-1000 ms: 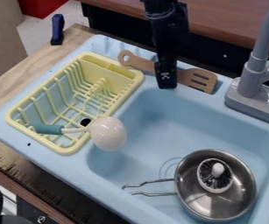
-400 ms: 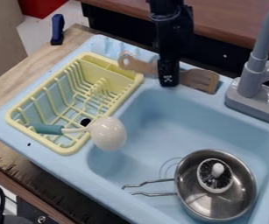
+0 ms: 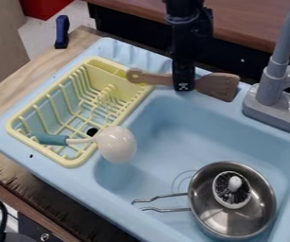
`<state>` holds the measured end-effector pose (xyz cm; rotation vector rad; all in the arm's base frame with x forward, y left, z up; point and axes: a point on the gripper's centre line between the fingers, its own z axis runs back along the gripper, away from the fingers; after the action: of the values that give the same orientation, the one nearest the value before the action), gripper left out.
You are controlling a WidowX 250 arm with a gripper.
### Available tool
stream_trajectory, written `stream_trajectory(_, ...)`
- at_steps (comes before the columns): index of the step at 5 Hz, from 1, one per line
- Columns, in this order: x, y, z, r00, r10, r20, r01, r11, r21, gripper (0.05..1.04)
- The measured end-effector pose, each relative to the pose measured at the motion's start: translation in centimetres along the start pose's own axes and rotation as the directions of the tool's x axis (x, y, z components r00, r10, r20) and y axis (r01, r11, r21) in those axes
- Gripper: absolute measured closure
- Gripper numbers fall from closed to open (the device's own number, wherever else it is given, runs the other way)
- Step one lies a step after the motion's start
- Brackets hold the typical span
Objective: Move the wooden spatula and put in the silver pot on the rights side
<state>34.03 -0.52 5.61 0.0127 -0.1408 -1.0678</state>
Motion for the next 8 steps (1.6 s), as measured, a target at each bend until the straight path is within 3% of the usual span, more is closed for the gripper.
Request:
stream_trajectory(1, 0.1, -0.4, 0.3, 1.000, 0.010, 0.021, -0.010, 1.000, 0.004, 0.991)
stream_trajectory(3, -1.7, -1.4, 2.9, 0.998, 0.004, 0.066, -0.005, 1.000, 0.012, 0.991)
stream_trajectory(4, -2.5, -2.3, 3.7, 0.995, -0.057, 0.078, 0.054, 0.998, 0.031, 0.991)
stream_trajectory(5, -2.5, -3.8, 3.9, 0.980, -0.183, 0.075, 0.183, 0.983, 0.017, 0.991)
stream_trajectory(6, -1.4, -5.9, 3.8, 0.922, -0.374, 0.098, 0.375, 0.927, 0.006, 0.991)
stream_trajectory(7, -0.4, -7.4, 3.5, 0.848, -0.521, 0.101, 0.525, 0.851, -0.018, 0.991)
stream_trajectory(8, 0.6, -8.5, 3.1, 0.787, -0.609, 0.098, 0.614, 0.789, -0.019, 0.991)
